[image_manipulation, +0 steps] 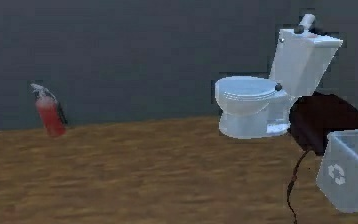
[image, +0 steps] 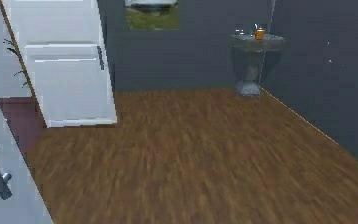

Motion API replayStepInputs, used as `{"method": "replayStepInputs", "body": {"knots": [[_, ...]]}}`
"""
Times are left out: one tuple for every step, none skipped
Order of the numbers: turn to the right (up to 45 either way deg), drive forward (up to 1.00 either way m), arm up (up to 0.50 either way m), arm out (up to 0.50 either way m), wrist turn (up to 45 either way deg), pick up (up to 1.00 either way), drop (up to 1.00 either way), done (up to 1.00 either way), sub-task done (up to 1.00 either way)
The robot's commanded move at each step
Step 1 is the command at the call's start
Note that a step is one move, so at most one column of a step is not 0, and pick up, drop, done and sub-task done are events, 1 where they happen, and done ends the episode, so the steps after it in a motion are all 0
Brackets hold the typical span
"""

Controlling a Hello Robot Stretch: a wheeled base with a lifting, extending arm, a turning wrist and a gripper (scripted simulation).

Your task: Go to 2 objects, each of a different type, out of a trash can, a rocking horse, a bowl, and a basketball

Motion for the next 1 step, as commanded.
{"method": "replayStepInputs", "body": {"knots": [[0.0,0.5,0.0,0.0,0.0,0.0,0.0,0.0,0.0]]}}
